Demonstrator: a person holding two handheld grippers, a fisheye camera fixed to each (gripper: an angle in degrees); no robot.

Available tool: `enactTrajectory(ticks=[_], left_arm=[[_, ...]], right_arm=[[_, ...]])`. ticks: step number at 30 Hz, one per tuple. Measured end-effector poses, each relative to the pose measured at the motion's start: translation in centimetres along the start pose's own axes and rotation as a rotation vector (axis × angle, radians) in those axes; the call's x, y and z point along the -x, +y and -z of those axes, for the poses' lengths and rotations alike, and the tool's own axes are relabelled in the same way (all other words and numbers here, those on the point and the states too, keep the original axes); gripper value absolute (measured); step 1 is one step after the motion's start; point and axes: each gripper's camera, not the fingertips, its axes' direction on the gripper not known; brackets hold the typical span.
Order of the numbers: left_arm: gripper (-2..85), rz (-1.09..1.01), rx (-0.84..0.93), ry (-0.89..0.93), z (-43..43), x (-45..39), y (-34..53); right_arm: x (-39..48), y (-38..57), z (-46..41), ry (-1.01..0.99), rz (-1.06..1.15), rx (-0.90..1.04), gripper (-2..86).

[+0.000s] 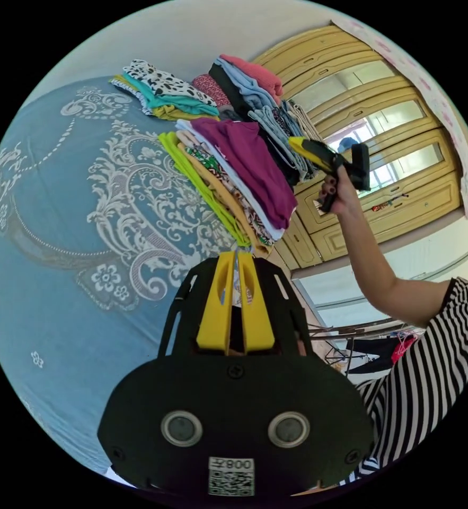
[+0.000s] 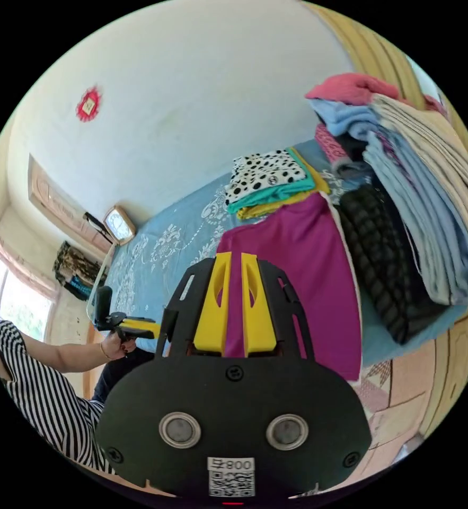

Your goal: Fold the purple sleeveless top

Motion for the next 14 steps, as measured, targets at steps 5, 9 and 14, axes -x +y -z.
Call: enactTrajectory(ticks=[5,9,14], left_arm=[[0.3,-0.018,0.001,-0.15,2.6,-0.1,3.6],[0.3,-0.06,0.075,-0.451,3.9,-0.4,6.2],[0.3,-0.116,0.083,-0.525,4.8,-0.9,9.0]], right_arm=[[6.2,-6.2,-10.3,0.008,0.099,0.091,5.6],[11.1,-10.2,-18.8,0.127,0.178,0.162,5.7],[15.2,-12.9,-27.5,0.23,0.229,0.213,6.5]])
